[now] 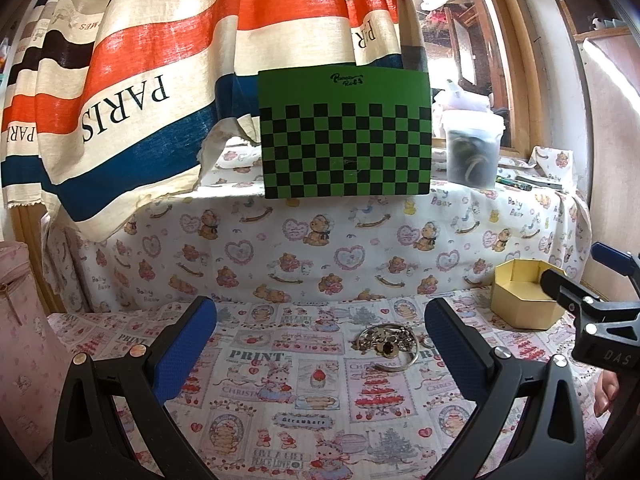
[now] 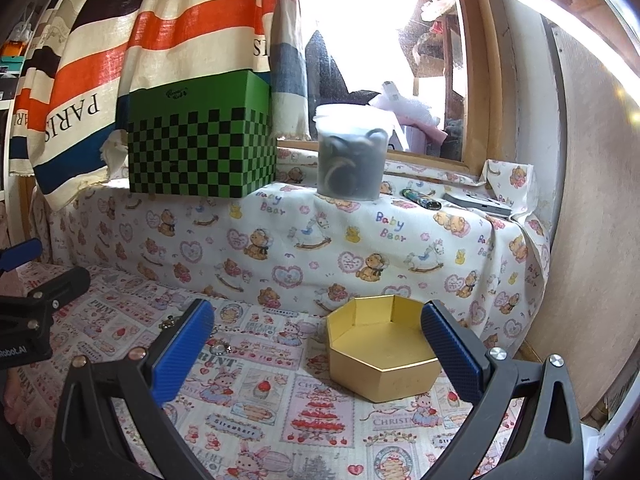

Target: Organize jewelry

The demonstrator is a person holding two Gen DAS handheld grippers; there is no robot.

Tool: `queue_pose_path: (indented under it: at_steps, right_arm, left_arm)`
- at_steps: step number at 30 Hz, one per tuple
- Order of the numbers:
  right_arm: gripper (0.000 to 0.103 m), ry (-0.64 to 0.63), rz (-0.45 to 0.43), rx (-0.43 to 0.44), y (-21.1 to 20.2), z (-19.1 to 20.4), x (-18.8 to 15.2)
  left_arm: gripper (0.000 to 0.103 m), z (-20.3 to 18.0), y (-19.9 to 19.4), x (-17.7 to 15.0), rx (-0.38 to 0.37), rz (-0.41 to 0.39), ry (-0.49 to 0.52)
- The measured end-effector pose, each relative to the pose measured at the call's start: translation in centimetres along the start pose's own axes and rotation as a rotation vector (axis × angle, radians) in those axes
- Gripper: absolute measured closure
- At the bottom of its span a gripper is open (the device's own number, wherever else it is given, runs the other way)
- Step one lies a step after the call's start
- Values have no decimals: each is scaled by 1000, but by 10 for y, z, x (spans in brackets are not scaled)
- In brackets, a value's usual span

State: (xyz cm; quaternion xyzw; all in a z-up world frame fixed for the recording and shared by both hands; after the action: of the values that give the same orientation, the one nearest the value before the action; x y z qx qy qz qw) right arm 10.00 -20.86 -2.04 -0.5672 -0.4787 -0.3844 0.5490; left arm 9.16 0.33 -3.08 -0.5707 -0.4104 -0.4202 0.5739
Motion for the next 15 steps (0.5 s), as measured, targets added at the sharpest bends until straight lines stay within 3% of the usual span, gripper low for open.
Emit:
queue_pose_path:
  at_steps: [2, 8, 15]
  right_arm:
    - [0, 9, 5, -5, 1, -2, 0]
    - [0, 0, 5, 5, 1, 1, 0]
    - [0, -7, 38, 15, 5, 2, -4]
  left_arm:
    - [0, 4, -1, 0, 35, 3, -4]
    - [0, 3, -2, 0, 5, -6, -4]
    - [0, 0, -3, 2, 21, -11, 15]
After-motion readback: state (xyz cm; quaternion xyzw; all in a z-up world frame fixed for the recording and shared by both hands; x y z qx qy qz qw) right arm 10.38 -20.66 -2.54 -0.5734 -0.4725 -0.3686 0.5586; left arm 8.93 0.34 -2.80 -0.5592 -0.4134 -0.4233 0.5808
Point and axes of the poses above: each gripper's, at about its wrist camera, not at the fingertips, and y roughly the way its jaws point, z to its left, x to its top, the point moved 10 cm from there along y, roughly the way its jaws point, and after that the axes turned 3 degrees about -x, right-handed, at the moved point
